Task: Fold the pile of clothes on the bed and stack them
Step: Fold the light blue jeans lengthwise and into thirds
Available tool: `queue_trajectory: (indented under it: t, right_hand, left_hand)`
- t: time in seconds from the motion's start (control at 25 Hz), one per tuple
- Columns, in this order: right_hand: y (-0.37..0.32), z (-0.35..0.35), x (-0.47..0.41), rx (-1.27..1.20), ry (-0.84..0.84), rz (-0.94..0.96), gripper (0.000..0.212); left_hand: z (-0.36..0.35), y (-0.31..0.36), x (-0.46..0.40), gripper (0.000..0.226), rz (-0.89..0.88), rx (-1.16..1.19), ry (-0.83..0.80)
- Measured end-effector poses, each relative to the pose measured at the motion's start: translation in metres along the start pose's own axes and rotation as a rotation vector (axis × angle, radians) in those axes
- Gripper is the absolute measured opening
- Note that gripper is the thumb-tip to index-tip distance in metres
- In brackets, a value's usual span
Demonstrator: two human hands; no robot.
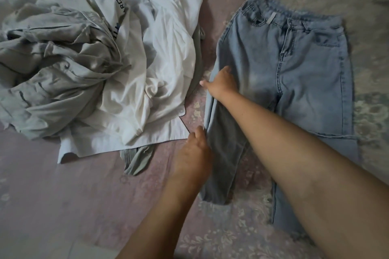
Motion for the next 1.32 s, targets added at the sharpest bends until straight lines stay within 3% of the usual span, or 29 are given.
queue_trajectory:
  t: [0.12,0.2,0.32,0.48,0.56,0.64,0.76,1.0,1.16,1.32]
  right_hand:
    - [0.011,0.006,-0.005,-0.025,0.011,-0.078,0.046]
    - [0.021,0.008,-0.005,-0.098,-0.022,-0.087,0.044]
    - [0.052,0.010,-0.004,-0.311,-0.049,-0.140,0.034]
    - [0.073,0.018,0.005,-0.460,-0.115,0.000,0.056]
    - [0.085,0.037,0.011,-0.486,-0.103,0.094,0.054]
    - [0.103,0.062,0.015,-0.456,-0.057,0.174,0.045]
    - [0.159,0.099,0.024,-0.468,-0.059,0.196,0.034]
    - [0.329,0.134,0.030,-0.518,-0.037,0.044,0.027]
    - [0.442,0.118,0.023,-0.546,-0.075,-0.073,0.025]
    - [0.496,0.075,0.012,-0.603,-0.077,-0.105,0.032]
  left_hand:
    - [0.003,0.012,0.010,0.036,0.011,-0.156,0.112]
    - [-0.001,0.015,0.016,0.032,0.051,-0.237,0.098]
    - [-0.008,0.030,0.023,0.036,-0.040,-0.286,0.177]
    - [-0.045,0.037,0.038,0.052,-0.041,-0.247,0.009]
    - [-0.052,0.055,0.047,0.053,-0.111,-0.182,0.053]
    - [-0.073,0.069,0.054,0.050,-0.085,-0.071,0.000]
    - [-0.130,0.114,0.069,0.053,-0.134,-0.028,-0.065]
    - [-0.280,0.175,0.096,0.063,-0.157,-0.126,-0.241]
    - [-0.385,0.189,0.114,0.071,-0.145,-0.193,-0.381]
    - [-0.446,0.171,0.101,0.071,-0.124,-0.297,-0.433]
Point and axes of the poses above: each hand's wrist, its own x-axis away from the middle knuckle, its own z-axis out of the back of the hand, y = z × x, the point moved 9 cm from there along -x, towards the middle knuckle, and after that the axes turned 15 degrees about x, right-handed, at the moved point
